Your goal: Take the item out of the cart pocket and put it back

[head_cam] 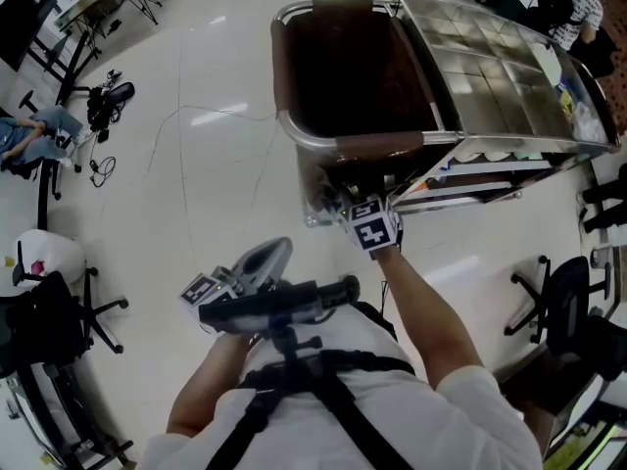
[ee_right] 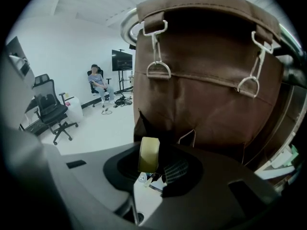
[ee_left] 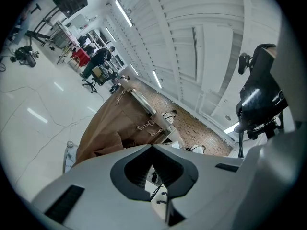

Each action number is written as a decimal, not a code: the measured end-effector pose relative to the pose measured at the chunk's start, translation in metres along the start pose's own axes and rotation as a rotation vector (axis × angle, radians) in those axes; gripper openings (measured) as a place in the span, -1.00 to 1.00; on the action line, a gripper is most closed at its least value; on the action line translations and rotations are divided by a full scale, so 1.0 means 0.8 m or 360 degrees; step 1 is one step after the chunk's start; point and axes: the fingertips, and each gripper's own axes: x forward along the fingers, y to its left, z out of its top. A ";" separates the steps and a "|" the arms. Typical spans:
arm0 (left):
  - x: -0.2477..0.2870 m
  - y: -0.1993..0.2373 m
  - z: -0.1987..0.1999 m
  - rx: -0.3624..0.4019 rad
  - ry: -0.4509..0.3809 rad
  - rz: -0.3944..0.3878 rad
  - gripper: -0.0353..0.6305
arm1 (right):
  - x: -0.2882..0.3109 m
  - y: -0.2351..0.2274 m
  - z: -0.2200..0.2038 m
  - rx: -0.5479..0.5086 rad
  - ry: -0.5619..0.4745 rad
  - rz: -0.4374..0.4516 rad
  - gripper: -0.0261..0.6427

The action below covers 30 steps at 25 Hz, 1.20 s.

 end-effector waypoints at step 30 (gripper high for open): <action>0.019 -0.016 -0.009 0.0016 0.0056 -0.0063 -0.91 | -0.101 -0.009 0.035 0.0091 -0.0231 0.0025 -0.70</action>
